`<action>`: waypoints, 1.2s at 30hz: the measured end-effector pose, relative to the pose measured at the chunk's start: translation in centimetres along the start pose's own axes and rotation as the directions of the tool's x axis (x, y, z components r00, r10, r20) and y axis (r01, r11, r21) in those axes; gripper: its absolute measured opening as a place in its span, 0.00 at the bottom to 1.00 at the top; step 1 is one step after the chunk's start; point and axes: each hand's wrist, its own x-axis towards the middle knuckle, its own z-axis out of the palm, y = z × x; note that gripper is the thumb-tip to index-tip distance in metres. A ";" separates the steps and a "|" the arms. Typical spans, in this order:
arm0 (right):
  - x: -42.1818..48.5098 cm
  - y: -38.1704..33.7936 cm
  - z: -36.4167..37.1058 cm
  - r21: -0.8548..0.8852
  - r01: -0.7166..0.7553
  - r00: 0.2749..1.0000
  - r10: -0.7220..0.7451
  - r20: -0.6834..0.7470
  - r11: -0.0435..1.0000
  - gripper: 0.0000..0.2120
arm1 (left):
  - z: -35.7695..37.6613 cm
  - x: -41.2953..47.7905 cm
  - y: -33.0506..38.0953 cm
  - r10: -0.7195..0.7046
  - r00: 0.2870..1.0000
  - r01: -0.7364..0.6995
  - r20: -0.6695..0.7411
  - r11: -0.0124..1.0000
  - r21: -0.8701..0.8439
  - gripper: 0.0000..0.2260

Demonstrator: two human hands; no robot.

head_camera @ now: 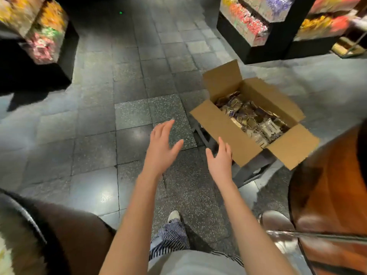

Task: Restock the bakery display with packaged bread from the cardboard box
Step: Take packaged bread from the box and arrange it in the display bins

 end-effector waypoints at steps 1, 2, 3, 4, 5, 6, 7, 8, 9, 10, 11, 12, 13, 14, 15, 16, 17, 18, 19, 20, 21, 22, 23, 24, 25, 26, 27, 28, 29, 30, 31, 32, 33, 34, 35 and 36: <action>1.7 -0.4 -0.2 0.018 -0.020 0.999 0.021 -0.029 1.000 0.29 | 0.2 2.2 0.1 0.025 1.000 -0.025 0.017 1.000 -0.007 0.28; 3.2 -0.8 -0.2 0.036 -0.041 0.998 0.043 -0.055 0.999 0.29 | 0.5 4.5 0.2 0.039 0.999 -0.038 0.032 0.999 -0.013 0.27; 4.6 -1.0 -0.2 0.051 -0.060 0.995 0.064 -0.073 0.997 0.29 | 0.9 6.5 0.3 0.044 0.998 -0.043 0.048 0.999 -0.018 0.27; 5.7 -1.0 -0.2 0.060 -0.078 0.993 0.083 -0.083 0.995 0.29 | 1.5 8.3 0.4 0.046 0.997 -0.045 0.068 0.999 -0.018 0.27; 6.7 -0.8 -0.2 0.068 -0.102 0.991 0.107 -0.085 0.993 0.29 | 2.1 9.9 0.4 0.051 0.995 -0.050 0.091 0.999 -0.011 0.27; 7.5 -0.4 -0.2 0.076 -0.135 0.986 0.141 -0.088 0.988 0.30 | 3.0 11.1 0.5 0.057 0.991 -0.057 0.123 0.998 -0.001 0.27; 8.3 0.3 -0.3 0.089 -0.173 0.979 0.181 -0.092 0.981 0.30 | 3.9 12.1 0.6 0.063 0.985 -0.064 0.163 0.998 0.003 0.27; 9.1 0.9 -0.5 0.103 -0.212 0.970 0.222 -0.099 0.972 0.30 | 4.9 12.9 0.7 0.066 0.976 -0.067 0.209 0.998 -0.002 0.27; 9.9 1.7 -0.8 0.117 -0.255 0.958 0.268 -0.106 0.960 0.31 | 6.0 13.8 0.8 0.068 0.964 -0.067 0.258 0.998 -0.011 0.27; 10.8 2.4 -1.2 0.133 -0.296 0.943 0.312 -0.115 0.946 0.31 | 7.0 14.6 0.9 0.068 0.951 -0.066 0.303 0.998 -0.018 0.27; 11.8 3.0 -1.6 0.150 -0.330 0.929 0.349 -0.125 0.932 0.31 | 8.1 15.6 1.0 0.067 0.937 -0.063 0.342 0.998 -0.024 0.27; 12.8 3.7 -2.1 0.165 -0.350 0.917 0.374 -0.141 0.922 0.31 | 9.1 16.6 1.2 0.070 0.924 -0.065 0.375 0.998 -0.027 0.27; 13.7 4.5 -2.7 0.177 -0.363 0.906 0.391 -0.164 0.915 0.31 | 10.2 17.8 1.5 0.080 0.912 -0.076 0.402 0.997 -0.025 0.27; 14.8 5.3 -3.3 0.189 -0.374 0.894 0.407 -0.186 0.908 0.31 | 11.2 19.0 1.8 0.095 0.900 -0.097 0.425 0.995 -0.018 0.27; 15.9 6.0 -3.8 0.206 -0.387 0.882 0.426 -0.201 0.899 0.31 | 12.3 20.2 2.1 0.107 0.889 -0.114 0.445 0.993 -0.010 0.27; 17.1 6.8 -4.3 0.223 -0.401 0.870 0.445 -0.212 0.889 0.31 | 13.3 21.5 2.4 0.109 0.879 -0.121 0.464 0.993 -0.004 0.27; 18.4 7.5 -4.7 0.235 -0.414 0.858 0.463 -0.220 0.879 0.30 | 14.5 22.8 2.8 0.105 0.871 -0.120 0.479 0.993 0.000 0.27; 19.8 8.4 -5.1 0.245 -0.426 0.847 0.479 -0.230 0.871 0.30 | 15.7 24.1 3.1 0.100 0.863 -0.118 0.495 0.993 0.006 0.27; 21.4 9.3 -5.4 0.255 -0.438 0.836 0.495 -0.236 0.862 0.30 | 17.1 25.4 3.4 0.093 0.854 -0.116 0.511 0.993 0.013 0.27; 23.1 10.3 -5.7 0.266 -0.450 0.826 0.511 -0.240 0.852 0.30 | 18.5 26.7 3.8 0.083 0.845 -0.111 0.529 0.994 0.022 0.27; 24.7 11.1 -6.1 0.278 -0.468 0.813 0.532 -0.237 0.839 0.30 | 20.1 27.9 4.2 0.069 0.833 -0.103 0.549 0.994 0.032 0.27; 26.4 12.1 -6.4 0.291 -0.486 0.798 0.555 -0.236 0.824 0.30 | 21.8 29.1 4.6 0.052 0.815 -0.094 0.577 0.995 0.043 0.27; 27.9 12.9 -6.8 0.300 -0.508 0.783 0.578 -0.229 0.807 0.30 | 23.4 30.2 5.0 0.030 0.793 -0.082 0.609 0.995 0.057 0.27; 29.4 13.7 -7.2 0.306 -0.527 0.772 0.597 -0.218 0.793 0.30 | 25.1 31.2 5.5 0.009 0.767 -0.072 0.641 0.995 0.071 0.27; 30.5 14.4 -7.6 0.310 -0.549 0.759 0.618 -0.202 0.776 0.30 | 26.7 32.1 6.0 -0.005 0.739 -0.069 0.674 0.994 0.083 0.27; 31.6 15.3 -7.9 0.310 -0.567 0.748 0.635 -0.196 0.763 0.30 | 28.4 33.0 6.5 -0.015 0.710 -0.063 0.705 0.994 0.084 0.26; 32.6 16.0 -8.3 0.299 -0.583 0.741 0.645 -0.185 0.756 0.31 | 30.1 33.7 6.9 -0.024 0.682 -0.045 0.731 0.996 0.074 0.26; 33.6 16.9 -8.5 0.284 -0.590 0.744 0.645 -0.174 0.756 0.31 | 31.8 34.4 7.3 -0.033 0.656 -0.021 0.754 0.998 0.062 0.25; 34.5 17.7 -8.8 0.261 -0.603 0.745 0.649 -0.152 0.754 0.31 | 33.5 35.0 7.7 -0.046 0.630 0.004 0.775 0.998 0.057 0.25; 35.5 18.8 -8.9 0.230 -0.615 0.748 0.650 -0.131 0.754 0.31 | 35.2 35.5 8.0 -0.068 0.606 0.032 0.793 0.998 0.060 0.25; 36.5 19.5 -9.2 0.188 -0.631 0.749 0.654 -0.105 0.753 0.32 | 36.9 36.0 8.1 -0.097 0.585 0.074 0.805 0.995 0.067 0.25; 37.3 20.3 -9.3 0.143 -0.640 0.753 0.653 -0.084 0.755 0.32 | 38.4 36.3 8.2 -0.129 0.568 0.122 0.813 0.990 0.071 0.24; 38.2 20.9 -9.5 0.097 -0.643 0.758 0.650 -0.060 0.760 0.32 | 39.9 36.6 8.3 -0.157 0.557 0.166 0.815 0.983 0.076 0.23; 39.2 21.9 -9.6 0.063 -0.637 0.767 0.640 -0.036 0.768 0.33 | 41.4 37.0 8.3 -0.178 0.555 0.198 0.813 0.977 0.078 0.22; 40.1 22.6 -9.8 0.033 -0.631 0.776 0.631 -0.008 0.775 0.33 | 42.7 37.4 8.2 -0.188 0.555 0.213 0.811 0.974 0.080 0.21; 40.9 23.7 -9.8 0.005 -0.617 0.787 0.617 0.016 0.787 0.33 | 44.0 37.7 8.1 -0.190 0.556 0.216 0.809 0.973 0.080 0.21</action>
